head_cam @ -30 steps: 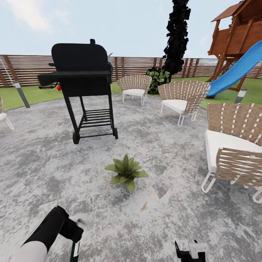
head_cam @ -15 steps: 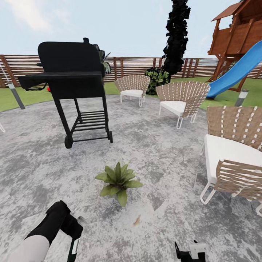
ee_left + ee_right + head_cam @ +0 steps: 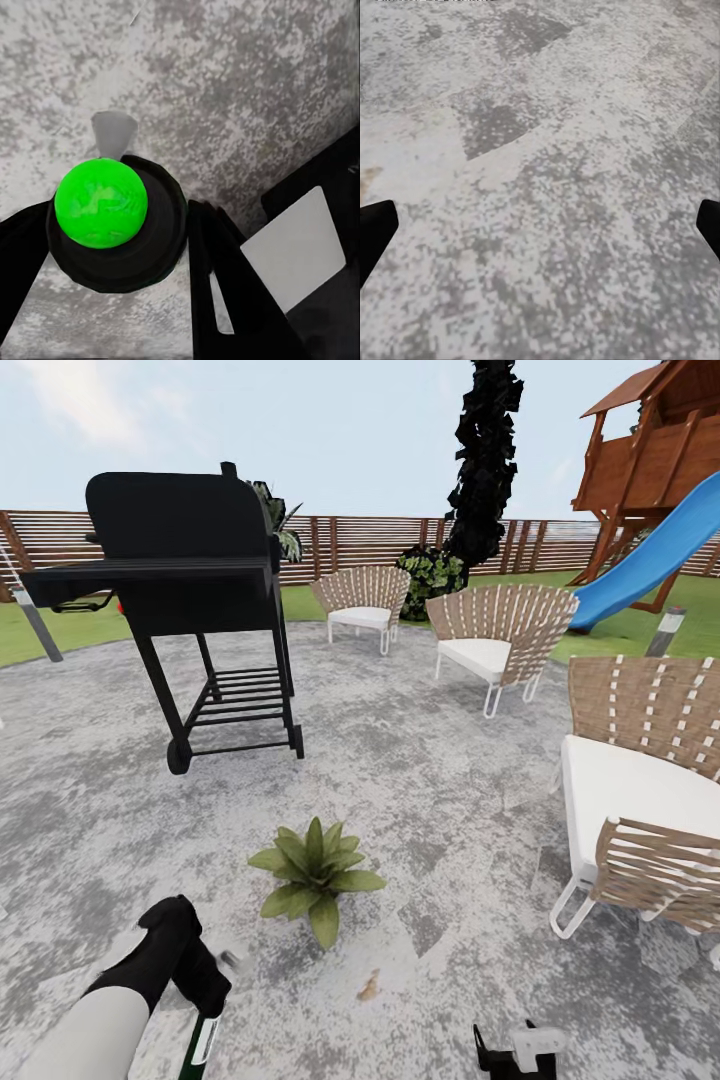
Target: Pick up the pesticide atomizer in the garden and spray insectifuge to fully cover both potted plants in the garden.
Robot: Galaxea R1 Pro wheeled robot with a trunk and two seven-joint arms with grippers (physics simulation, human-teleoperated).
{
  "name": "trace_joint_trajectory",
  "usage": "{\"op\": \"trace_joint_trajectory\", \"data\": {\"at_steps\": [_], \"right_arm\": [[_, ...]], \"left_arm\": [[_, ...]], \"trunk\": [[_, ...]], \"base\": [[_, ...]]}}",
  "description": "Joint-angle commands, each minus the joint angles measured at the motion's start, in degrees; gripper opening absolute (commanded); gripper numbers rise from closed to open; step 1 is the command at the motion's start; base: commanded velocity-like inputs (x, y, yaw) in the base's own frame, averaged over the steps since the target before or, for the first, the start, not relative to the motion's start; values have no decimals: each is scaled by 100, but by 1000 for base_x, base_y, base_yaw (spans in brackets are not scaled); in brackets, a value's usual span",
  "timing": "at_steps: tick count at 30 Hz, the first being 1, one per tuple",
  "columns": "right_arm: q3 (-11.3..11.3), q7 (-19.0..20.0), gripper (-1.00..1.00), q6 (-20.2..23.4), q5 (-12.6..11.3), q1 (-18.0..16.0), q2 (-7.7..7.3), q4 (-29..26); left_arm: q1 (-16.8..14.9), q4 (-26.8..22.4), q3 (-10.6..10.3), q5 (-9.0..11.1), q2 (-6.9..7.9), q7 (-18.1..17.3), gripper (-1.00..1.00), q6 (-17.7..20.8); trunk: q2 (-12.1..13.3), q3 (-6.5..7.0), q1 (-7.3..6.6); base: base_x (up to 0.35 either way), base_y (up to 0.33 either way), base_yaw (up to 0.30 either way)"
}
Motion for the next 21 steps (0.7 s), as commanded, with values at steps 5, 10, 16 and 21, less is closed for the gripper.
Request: {"op": "trace_joint_trajectory", "data": {"at_steps": [5,10,16,21], "right_arm": [[55,-2,100,-14,108,-3,44,1],[55,-4,100,-14,261,-3,39,1],[49,-10,100,-14,271,-3,38,1],[48,-10,100,-14,276,-3,38,1]], "left_arm": [[-392,-72,-75,-663,-96,-676,-100,59],[-554,-77,-87,-810,-142,-755,-100,64],[-570,-70,-84,-829,-181,-762,-100,99],[-568,-69,-90,-838,-261,-762,-100,97]], "trunk": [[-2,-5,-1],[-2,-5,-1],[-2,-5,-1],[-2,-5,-1]], "base": [[0,0,1],[40,0,149],[232,-23,185],[190,-197,13]]}}
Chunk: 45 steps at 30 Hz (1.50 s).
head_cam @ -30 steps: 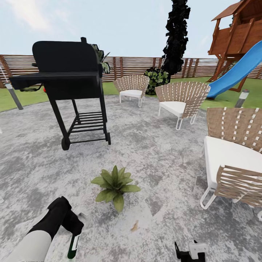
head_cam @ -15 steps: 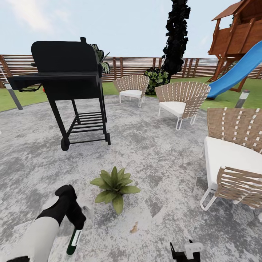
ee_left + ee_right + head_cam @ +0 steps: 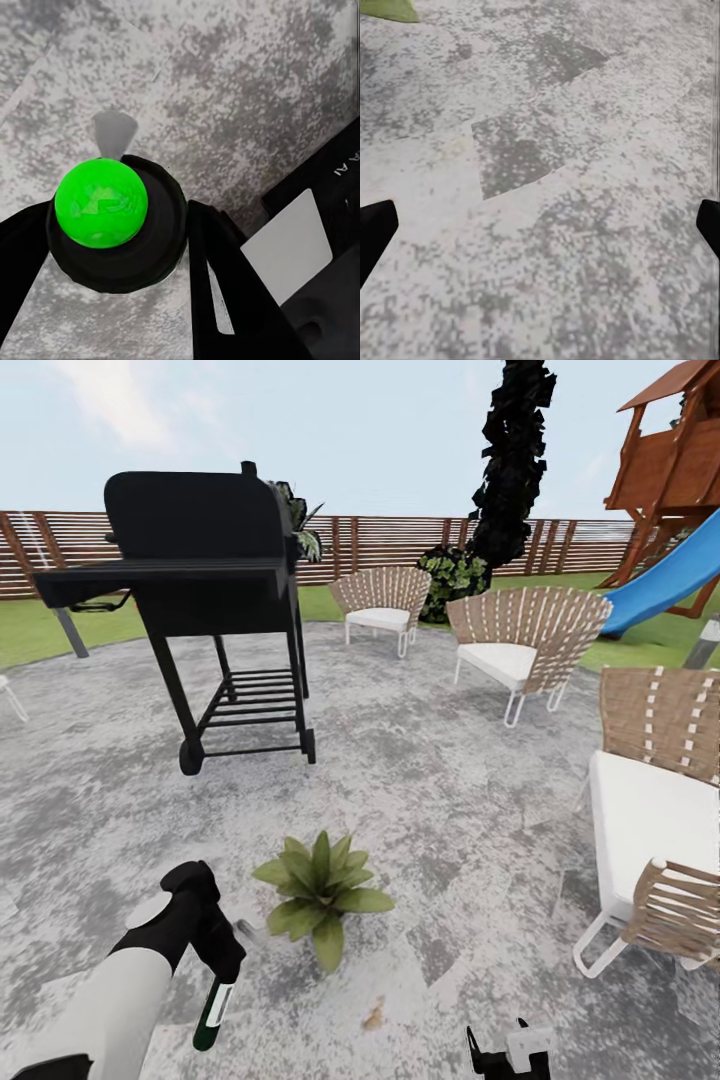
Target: Pick up the pesticide atomizer in the garden and spray insectifuge to fully cover both potted plants in the garden.
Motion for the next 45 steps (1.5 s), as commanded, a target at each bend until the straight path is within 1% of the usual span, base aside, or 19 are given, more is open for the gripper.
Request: {"op": "trace_joint_trajectory", "data": {"at_steps": [1,7,9,10,12,14,19,22,23,24,26,29,31,38,40,41,45], "right_arm": [[54,-12,100,-11,-47,-2,-1,0],[59,-12,100,-7,-46,-2,-1,0],[60,-11,100,-4,-43,-2,-1,0],[60,-9,100,-3,-45,-2,-1,0],[60,-7,100,-2,-46,-2,-1,0],[59,-7,100,-2,-46,-2,-1,0],[60,-6,100,-2,-46,-2,-1,0],[59,-6,100,-2,-45,-2,-1,0],[60,-6,100,-2,-45,-2,-1,0],[60,-6,100,-2,-46,-2,-1,0],[60,-6,100,-2,-46,-2,-1,0],[60,-6,100,-2,-43,-2,-1,0],[60,-6,100,-2,-42,-2,-1,0],[60,-6,100,-2,-39,-2,-1,0],[60,-6,100,-2,-39,-2,-1,0],[60,-6,100,-2,-41,-2,-1,0],[60,-6,100,-1,-38,-2,-1,0]], "left_arm": [[5,-6,18,-49,-9,-52,-100,57],[15,1,-6,-47,-10,-52,-100,57],[22,8,-104,-42,-2,-55,-100,57],[30,37,-238,-30,8,-59,-100,57],[39,66,-397,-23,4,-60,-100,57],[44,78,-445,-21,3,-61,-100,57],[21,83,-458,-15,-5,-68,-100,64],[-4,76,-464,-27,-34,-180,-100,66],[-5,64,-466,-37,-45,-265,-100,66],[-6,40,-465,-123,-56,-454,-100,66],[-7,28,-465,-300,-61,-613,-100,66],[-4,15,-453,-533,-71,-732,-100,66],[-4,12,-453,-578,-72,-746,-100,66],[-4,7,-452,-599,-75,-746,-100,66],[23,11,-451,-599,-141,-746,-100,66],[42,24,-454,-600,-206,-746,-100,66],[57,48,-454,-604,-274,-746,-100,66]], "trunk": [[-2,-5,0],[-2,-5,0],[-2,-5,0],[-2,-5,0],[-2,-5,0],[-2,-5,0],[-2,-5,0],[-2,-5,0],[-2,-5,0],[-2,-5,0],[-2,-5,0],[-2,-5,0],[-2,-5,0],[-2,-5,0],[-2,-5,0],[-2,-5,0],[-2,-5,0]], "base": [[36,-265,2],[12,-202,1],[1,-38,0],[0,-14,0],[0,-6,0],[0,-2,0],[73,0,0],[295,0,0],[296,0,0],[231,-42,0],[187,-106,0],[119,-178,0],[38,-118,0],[6,-20,0],[0,-1,0],[0,0,0],[0,0,0]]}}
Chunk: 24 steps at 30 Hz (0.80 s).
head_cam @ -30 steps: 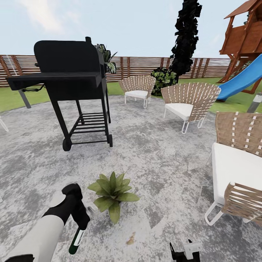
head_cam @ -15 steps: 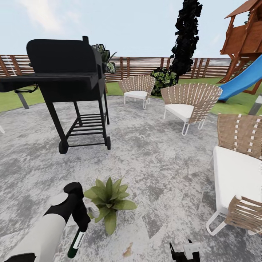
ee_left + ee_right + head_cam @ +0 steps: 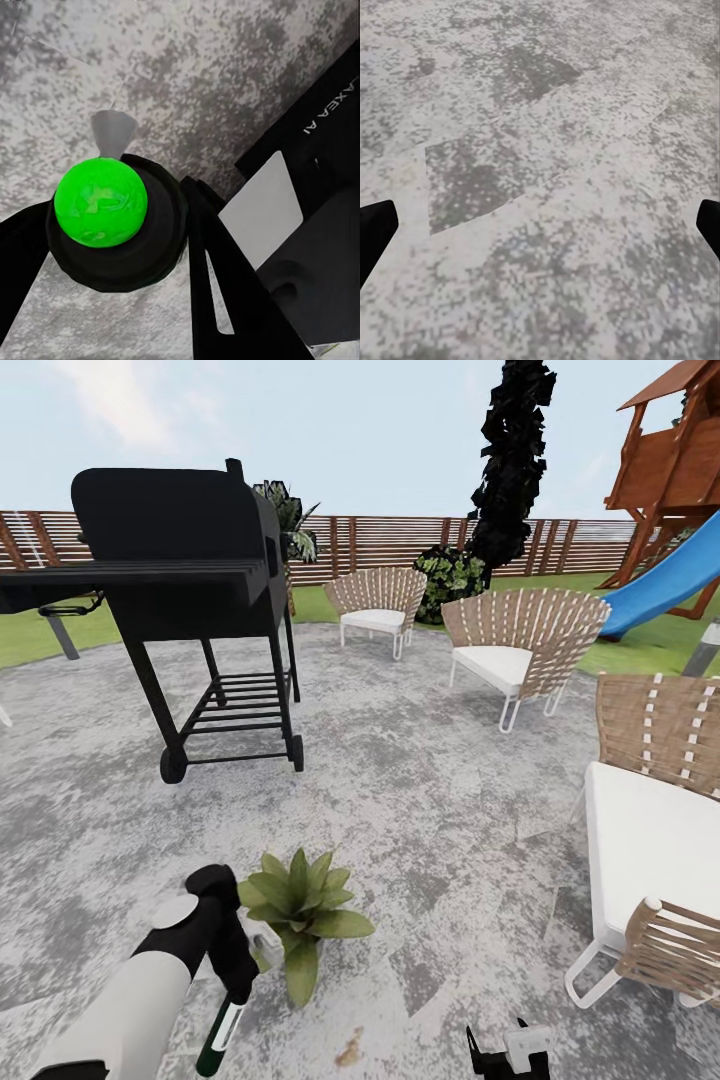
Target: Pick up the pesticide atomizer in the garden and spray insectifuge to fully cover both potted plants in the garden.
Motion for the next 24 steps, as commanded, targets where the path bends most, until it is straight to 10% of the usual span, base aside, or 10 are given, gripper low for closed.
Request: {"op": "trace_joint_trajectory", "data": {"at_steps": [1,24], "right_arm": [[52,-17,100,-12,-46,-2,-1,1],[52,-15,100,-6,-46,-2,-1,10]], "left_arm": [[-11,-4,32,-61,-16,-50,-100,59],[-164,-54,27,-355,49,395,-100,487]], "trunk": [[-2,-5,-1],[-2,-5,-1]], "base": [[0,0,0],[69,0,0]]}}
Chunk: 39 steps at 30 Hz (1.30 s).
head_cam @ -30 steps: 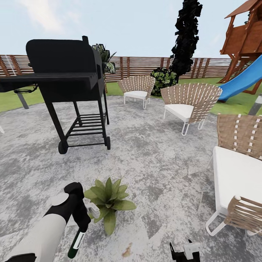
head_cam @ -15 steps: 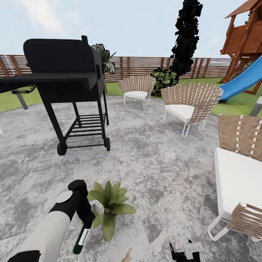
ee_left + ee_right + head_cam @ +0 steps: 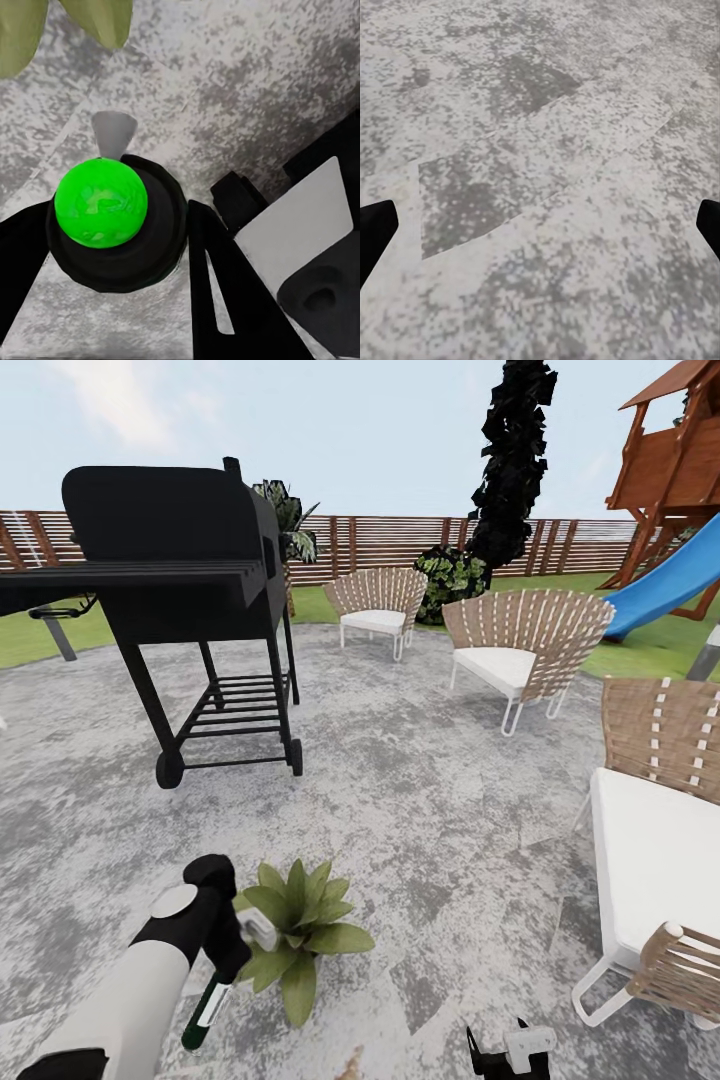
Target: Pick up the pesticide atomizer in the garden and spray insectifuge to fully cover both potted plants in the garden.
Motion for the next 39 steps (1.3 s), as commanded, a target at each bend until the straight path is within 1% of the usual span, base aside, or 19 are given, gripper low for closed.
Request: {"op": "trace_joint_trajectory", "data": {"at_steps": [1,2,10,16,21,22,30,33,39], "right_arm": [[52,-16,100,-14,-47,-2,-1,1],[52,-19,100,-21,-47,-2,1,-4],[52,-19,100,-20,-47,-2,-1,0],[52,-19,100,-20,-47,-2,-1,-3],[52,-19,100,-20,-47,-2,-1,-4],[52,-19,100,-20,-47,-2,-1,0],[52,-19,100,-17,-47,-2,-1,1],[52,-19,100,-20,-47,-2,-1,1],[52,-19,100,-21,-47,-2,-1,1]], "left_arm": [[-3,-4,41,-58,-7,-3,-100,58],[-4,-1,89,-45,-48,193,-100,76],[-4,-7,89,-41,-60,193,-100,77],[-5,-8,89,-41,-54,193,-100,77],[-4,-5,97,-41,-51,193,-100,77],[-900,26,-183,-1492,-390,-492,-100,70],[-900,12,-146,-1496,-313,-492,-100,68],[-900,1,-137,-1455,-236,-492,-100,68],[-896,32,-148,-1447,-236,-492,-100,68]], "trunk": [[-2,-5,-1],[-42,-32,21],[-363,-226,197],[-363,-231,197],[-564,-362,306],[-564,-362,306],[-564,-362,306],[-564,-362,306],[-564,-362,306]], "base": [[0,0,0],[0,0,0],[0,0,0],[0,0,0],[0,0,0],[0,0,0],[0,0,0],[0,0,0],[1,0,0]]}}
